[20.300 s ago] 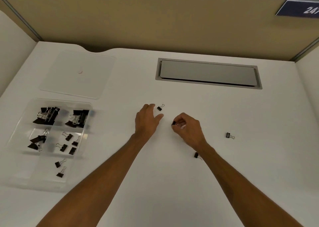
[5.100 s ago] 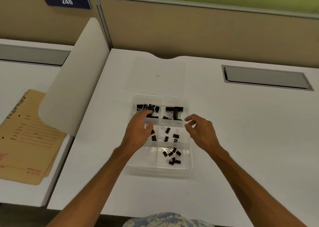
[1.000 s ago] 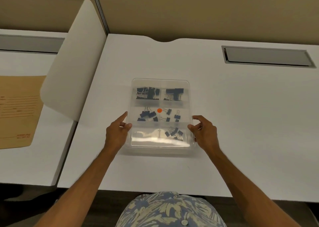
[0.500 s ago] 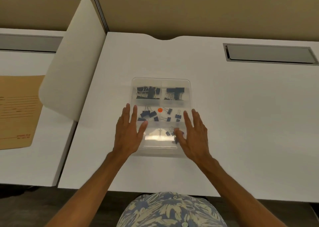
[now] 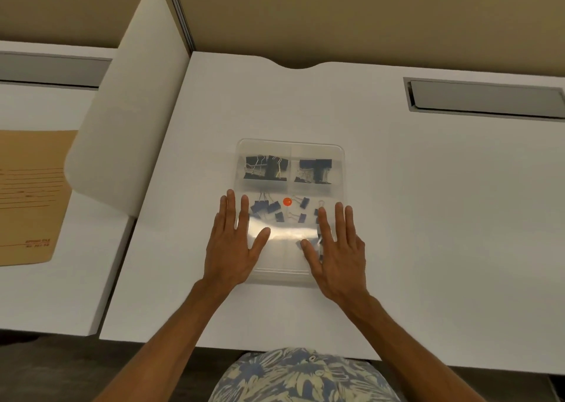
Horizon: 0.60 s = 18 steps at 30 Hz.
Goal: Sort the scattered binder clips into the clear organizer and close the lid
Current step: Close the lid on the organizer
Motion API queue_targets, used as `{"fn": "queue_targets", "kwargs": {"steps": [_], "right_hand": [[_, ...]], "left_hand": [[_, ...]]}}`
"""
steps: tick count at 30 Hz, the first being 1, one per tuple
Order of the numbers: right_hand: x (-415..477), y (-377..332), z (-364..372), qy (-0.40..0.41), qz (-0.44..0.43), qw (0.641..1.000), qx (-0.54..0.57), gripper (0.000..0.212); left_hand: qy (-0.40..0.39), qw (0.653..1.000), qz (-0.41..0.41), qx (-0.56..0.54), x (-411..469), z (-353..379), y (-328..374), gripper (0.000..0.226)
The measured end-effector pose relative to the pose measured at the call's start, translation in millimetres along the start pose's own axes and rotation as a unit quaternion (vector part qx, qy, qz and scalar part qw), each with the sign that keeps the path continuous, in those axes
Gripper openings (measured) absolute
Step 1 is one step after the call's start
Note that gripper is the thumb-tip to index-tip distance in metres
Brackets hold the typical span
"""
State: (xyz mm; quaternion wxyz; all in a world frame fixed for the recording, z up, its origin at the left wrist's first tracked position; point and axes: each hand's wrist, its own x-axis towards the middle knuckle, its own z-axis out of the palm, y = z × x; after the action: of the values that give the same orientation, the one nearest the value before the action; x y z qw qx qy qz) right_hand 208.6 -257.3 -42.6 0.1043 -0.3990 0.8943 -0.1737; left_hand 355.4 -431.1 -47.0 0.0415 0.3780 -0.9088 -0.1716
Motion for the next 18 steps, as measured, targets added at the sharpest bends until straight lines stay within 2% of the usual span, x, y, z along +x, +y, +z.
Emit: {"fn": "queue_targets", "kwargs": {"steps": [3, 8, 13, 18], "right_hand": [[6, 2, -5, 0.001, 0.005, 1.0, -0.007, 0.075], [46, 8, -20, 0.047, 0.013, 0.999, 0.024, 0.069], [100, 14, -16, 0.02, -0.003, 0.999, 0.026, 0.075], [113, 14, -3, 0.007, -0.012, 1.0, 0.01, 0.079]], "left_hand": [[-0.009, 1.0, 0.002, -0.027, 6, -3, -4, 0.088], [0.005, 0.998, 0.012, -0.053, 37, -18, -6, 0.091], [-0.017, 0.998, 0.041, -0.038, 89, -26, -11, 0.097], [-0.035, 0.998, 0.046, -0.039, 104, -15, -13, 0.096]]}}
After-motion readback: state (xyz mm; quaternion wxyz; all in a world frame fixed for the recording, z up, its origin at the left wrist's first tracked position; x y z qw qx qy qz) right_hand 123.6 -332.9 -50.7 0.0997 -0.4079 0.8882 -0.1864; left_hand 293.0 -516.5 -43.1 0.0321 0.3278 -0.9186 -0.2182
